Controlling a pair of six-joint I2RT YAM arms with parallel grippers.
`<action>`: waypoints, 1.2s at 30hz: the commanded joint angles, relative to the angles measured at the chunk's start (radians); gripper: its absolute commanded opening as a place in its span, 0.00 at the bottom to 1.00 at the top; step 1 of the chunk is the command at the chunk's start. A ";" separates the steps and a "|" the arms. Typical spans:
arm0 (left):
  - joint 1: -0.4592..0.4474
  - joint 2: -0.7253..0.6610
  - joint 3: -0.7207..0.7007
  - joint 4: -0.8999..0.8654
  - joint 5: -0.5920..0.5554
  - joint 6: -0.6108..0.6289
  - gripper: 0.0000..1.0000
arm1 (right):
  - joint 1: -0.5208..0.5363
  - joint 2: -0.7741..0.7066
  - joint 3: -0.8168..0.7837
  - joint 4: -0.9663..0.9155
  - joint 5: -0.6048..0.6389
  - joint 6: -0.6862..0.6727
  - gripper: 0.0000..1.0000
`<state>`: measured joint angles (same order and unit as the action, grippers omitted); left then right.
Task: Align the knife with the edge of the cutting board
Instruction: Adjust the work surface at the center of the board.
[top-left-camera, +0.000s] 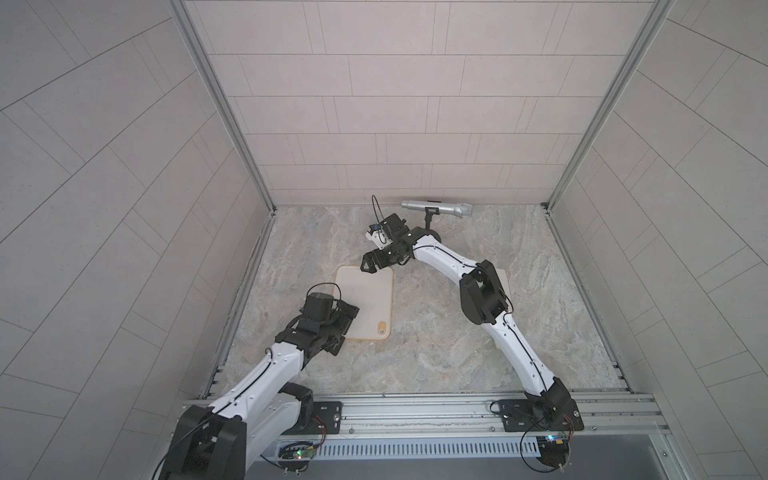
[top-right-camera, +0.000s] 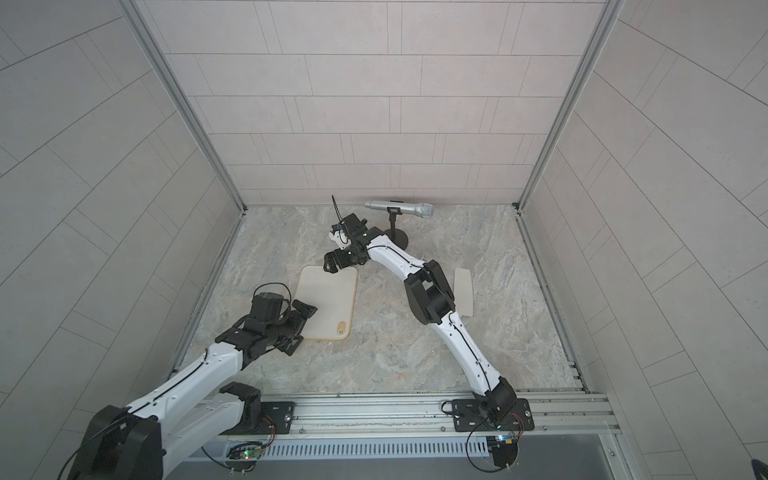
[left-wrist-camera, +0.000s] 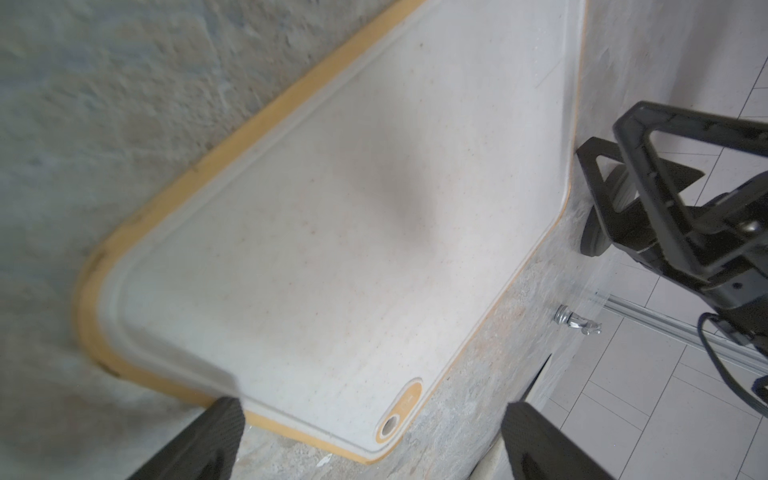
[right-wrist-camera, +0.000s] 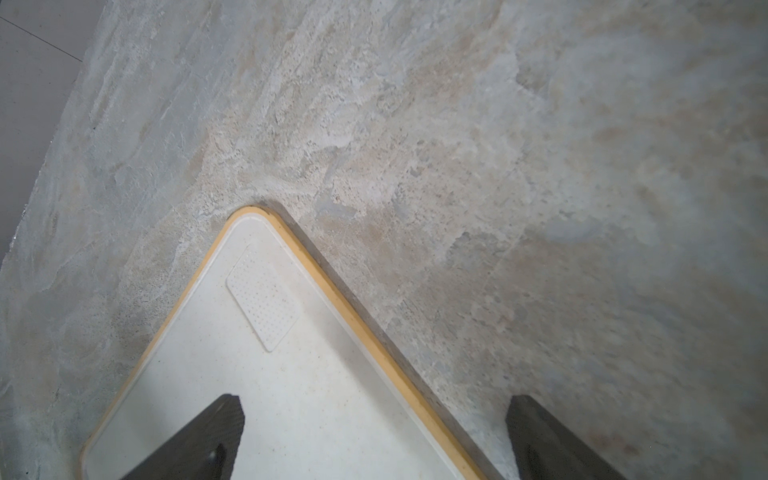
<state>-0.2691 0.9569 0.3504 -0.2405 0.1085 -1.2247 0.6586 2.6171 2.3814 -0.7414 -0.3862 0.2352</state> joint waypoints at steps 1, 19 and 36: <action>-0.003 -0.035 0.010 -0.123 0.030 -0.011 1.00 | -0.004 0.013 -0.046 -0.079 0.025 0.001 1.00; -0.019 0.061 0.001 -0.073 -0.035 -0.016 1.00 | 0.005 -0.047 -0.142 -0.083 0.018 -0.023 0.99; 0.024 0.202 0.026 -0.016 -0.061 0.062 1.00 | 0.012 -0.191 -0.365 -0.028 0.010 -0.038 0.99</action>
<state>-0.2657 1.1084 0.4072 -0.2214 0.0917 -1.2144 0.6540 2.4386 2.0773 -0.6853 -0.3523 0.1825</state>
